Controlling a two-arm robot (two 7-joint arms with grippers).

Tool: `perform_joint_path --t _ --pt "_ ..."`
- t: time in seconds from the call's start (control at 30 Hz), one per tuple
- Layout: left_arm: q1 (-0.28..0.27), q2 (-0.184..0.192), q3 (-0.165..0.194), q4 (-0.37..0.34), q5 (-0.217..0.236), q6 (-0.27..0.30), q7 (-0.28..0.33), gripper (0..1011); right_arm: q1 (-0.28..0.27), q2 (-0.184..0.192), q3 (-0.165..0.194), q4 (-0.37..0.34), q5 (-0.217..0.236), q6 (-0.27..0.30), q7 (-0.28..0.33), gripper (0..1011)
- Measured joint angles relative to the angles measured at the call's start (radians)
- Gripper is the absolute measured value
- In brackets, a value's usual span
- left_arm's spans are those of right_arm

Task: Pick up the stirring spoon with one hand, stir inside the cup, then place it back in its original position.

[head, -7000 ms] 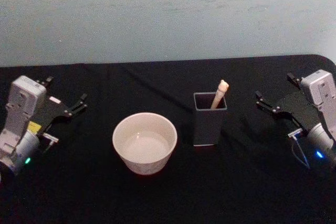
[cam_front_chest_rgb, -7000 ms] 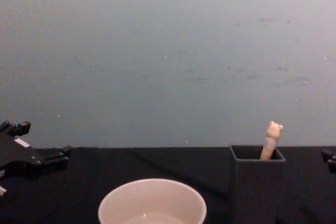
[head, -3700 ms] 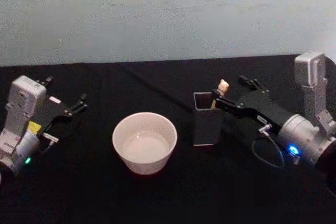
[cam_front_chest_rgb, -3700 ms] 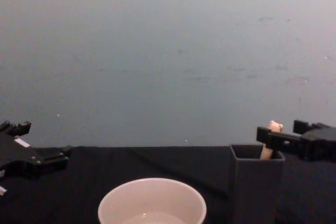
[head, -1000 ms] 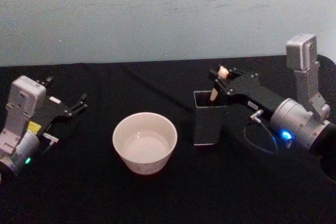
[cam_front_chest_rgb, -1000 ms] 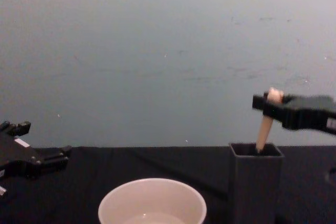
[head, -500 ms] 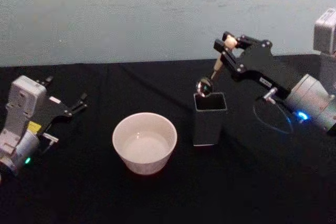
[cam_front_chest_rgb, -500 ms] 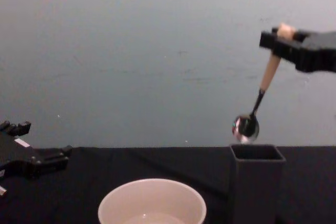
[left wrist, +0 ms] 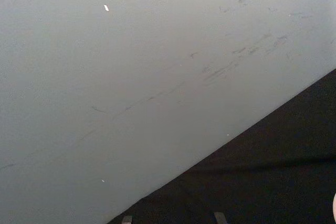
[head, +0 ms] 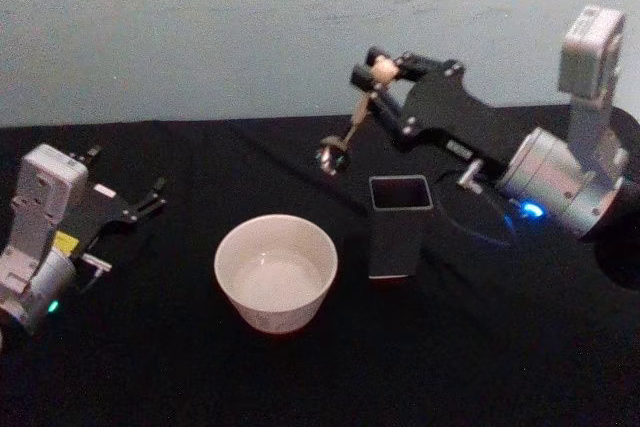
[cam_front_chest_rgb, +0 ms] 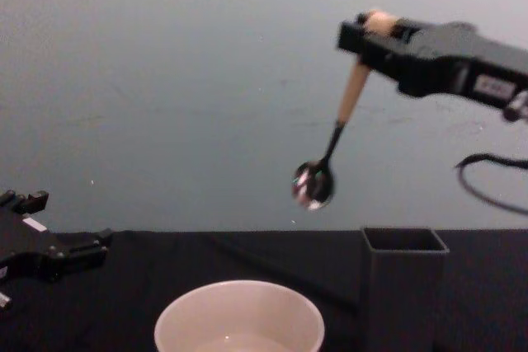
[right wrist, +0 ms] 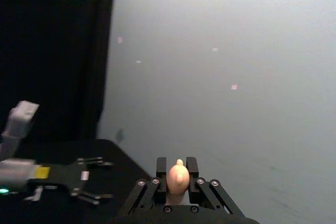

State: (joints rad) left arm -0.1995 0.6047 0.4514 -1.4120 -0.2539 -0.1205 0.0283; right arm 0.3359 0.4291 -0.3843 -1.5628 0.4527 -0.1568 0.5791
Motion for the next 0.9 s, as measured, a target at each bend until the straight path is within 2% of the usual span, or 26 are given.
perform_joint_path --t 0.37,0.5,0.6,0.9 --pt "0.0 0.0 0.0 0.0 0.0 0.0 0.0 1001 0.044 -0.037 -0.111 0.109 -0.012 -0.052 0.09 215" --pt "0.0 0.0 0.0 0.0 0.0 0.0 0.0 1001 0.051 -0.049 -0.133 0.145 -0.03 -0.072 0.093 215" --pt "0.0 0.0 0.0 0.0 0.0 0.0 0.0 1001 0.062 -0.068 -0.156 0.197 -0.06 -0.098 0.092 215" --pt "0.0 0.0 0.0 0.0 0.0 0.0 0.0 1001 0.078 -0.107 -0.187 0.285 -0.11 -0.146 0.09 215"
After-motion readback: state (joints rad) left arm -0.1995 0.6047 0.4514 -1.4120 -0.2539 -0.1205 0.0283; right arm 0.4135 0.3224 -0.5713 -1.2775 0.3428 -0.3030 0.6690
